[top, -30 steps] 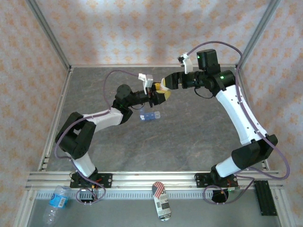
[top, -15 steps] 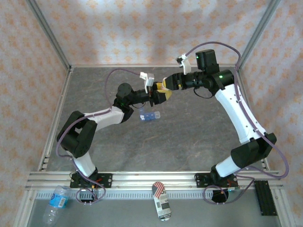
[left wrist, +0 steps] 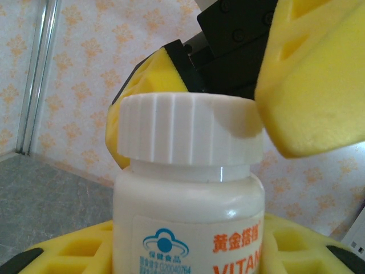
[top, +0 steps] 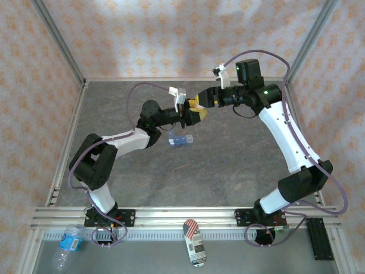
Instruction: Sort the pills into containers
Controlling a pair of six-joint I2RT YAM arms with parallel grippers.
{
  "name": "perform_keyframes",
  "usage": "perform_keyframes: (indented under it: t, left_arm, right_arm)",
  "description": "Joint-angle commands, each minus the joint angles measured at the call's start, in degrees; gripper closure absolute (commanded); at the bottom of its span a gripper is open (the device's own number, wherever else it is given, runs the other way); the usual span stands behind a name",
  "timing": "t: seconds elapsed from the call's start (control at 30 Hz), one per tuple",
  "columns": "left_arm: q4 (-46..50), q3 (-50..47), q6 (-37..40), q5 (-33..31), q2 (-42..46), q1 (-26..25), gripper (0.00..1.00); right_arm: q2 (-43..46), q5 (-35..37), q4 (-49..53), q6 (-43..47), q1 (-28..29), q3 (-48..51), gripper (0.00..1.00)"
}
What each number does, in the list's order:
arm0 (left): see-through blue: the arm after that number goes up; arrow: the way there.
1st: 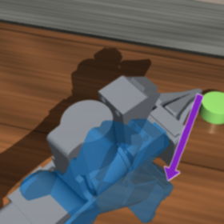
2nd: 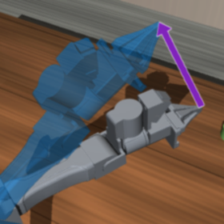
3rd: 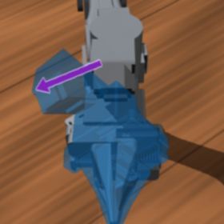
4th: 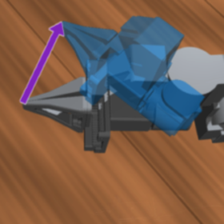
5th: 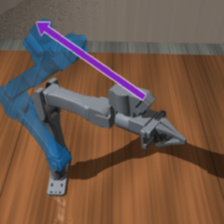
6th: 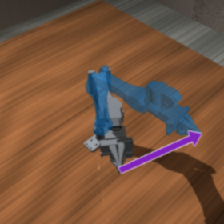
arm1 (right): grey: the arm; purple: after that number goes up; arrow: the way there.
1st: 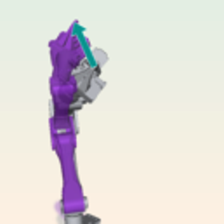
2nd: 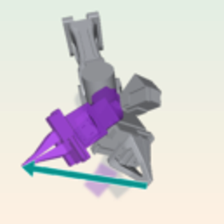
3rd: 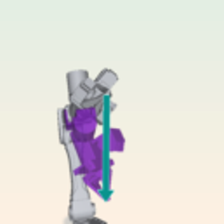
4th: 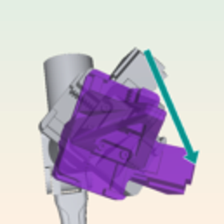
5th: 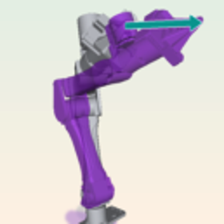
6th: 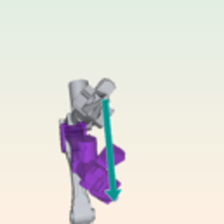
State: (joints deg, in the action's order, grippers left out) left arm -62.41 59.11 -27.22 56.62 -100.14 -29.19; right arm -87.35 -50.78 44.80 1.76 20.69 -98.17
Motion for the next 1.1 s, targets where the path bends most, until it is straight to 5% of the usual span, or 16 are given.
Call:
perform_keyframes:
  t: [0.0, 0.37, 0.53, 0.73, 1.07]
  left_arm:
    - [-2.62, 1.7, -0.82, 1.31, -0.68, 0.27, 1.0]
    - [-2.54, 2.39, -0.66, 0.52, -0.42, 0.27, 1.0]
    - [0.01, 1.81, 2.35, -3.72, 1.34, 0.1, 1.0]
    - [11.85, 0.89, 13.61, -13.29, 5.86, -1.68, 1.0]
    - [13.21, -2.85, 27.3, -33.82, 8.25, -8.82, 1.0]
  right_arm:
    - [2.02, -0.27, -2.17, -1.2, -0.16, -0.07, 0.4]
    - [1.84, -1.07, -2.63, -2.15, -0.06, 2.81, 0.67]
    - [2.66, 0.73, -4.74, -3.39, 0.9, 6.93, 0.72]
    - [1.91, 10.5, -8.89, -9.43, 4.72, 10.59, 0.75]
    - [-2.27, 22.87, -21.87, -28.22, 10.71, 16.28, 0.77]
